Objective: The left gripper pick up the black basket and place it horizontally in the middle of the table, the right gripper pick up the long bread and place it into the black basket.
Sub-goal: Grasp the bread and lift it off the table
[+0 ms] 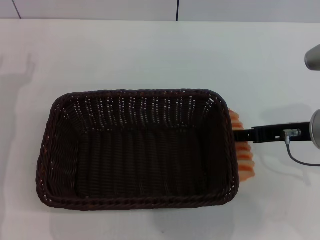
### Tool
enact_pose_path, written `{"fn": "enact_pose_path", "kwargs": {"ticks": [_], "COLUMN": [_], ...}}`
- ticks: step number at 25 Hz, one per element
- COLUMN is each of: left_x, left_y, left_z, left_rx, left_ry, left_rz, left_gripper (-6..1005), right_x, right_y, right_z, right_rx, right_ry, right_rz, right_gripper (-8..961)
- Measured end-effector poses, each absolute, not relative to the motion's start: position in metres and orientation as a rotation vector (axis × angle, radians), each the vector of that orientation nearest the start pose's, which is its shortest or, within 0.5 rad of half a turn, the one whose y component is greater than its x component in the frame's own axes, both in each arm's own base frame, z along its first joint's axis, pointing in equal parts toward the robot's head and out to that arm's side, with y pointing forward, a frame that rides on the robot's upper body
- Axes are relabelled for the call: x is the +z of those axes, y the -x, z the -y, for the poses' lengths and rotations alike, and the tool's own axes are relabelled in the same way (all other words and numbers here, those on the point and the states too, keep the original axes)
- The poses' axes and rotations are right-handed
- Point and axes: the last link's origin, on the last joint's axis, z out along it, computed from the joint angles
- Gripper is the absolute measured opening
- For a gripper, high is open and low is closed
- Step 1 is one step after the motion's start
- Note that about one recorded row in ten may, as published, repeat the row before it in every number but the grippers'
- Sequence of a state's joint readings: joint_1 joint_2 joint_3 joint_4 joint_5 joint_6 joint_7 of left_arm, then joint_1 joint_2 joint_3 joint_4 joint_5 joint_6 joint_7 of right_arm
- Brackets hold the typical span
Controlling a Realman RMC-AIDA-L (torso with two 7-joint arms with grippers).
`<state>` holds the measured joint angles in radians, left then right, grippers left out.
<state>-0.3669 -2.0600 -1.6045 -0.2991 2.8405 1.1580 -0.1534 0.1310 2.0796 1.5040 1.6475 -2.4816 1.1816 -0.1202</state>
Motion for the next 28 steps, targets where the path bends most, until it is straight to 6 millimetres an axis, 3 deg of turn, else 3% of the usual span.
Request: {"fn": "enact_pose_path", "kwargs": {"ticks": [18,28], "left_x": [0.059,0.059], "left_y": [0.338,0.339], "left_z": [-0.346,-0.346], "left_rx": [-0.744,-0.739], "left_ry": [1.324,1.325], "left_rz": [0.455,0.454], "left_gripper": [730,730], "right_x": [-0.029,-0.037], "right_y": [-0.221,-0.213], "right_z": [-0.31,-0.309], "right_rx": [-0.019,-0.073], "right_ry": [2.199,2.241], "right_rz": [-1.417,-1.277], "right_gripper": [682,412]}}
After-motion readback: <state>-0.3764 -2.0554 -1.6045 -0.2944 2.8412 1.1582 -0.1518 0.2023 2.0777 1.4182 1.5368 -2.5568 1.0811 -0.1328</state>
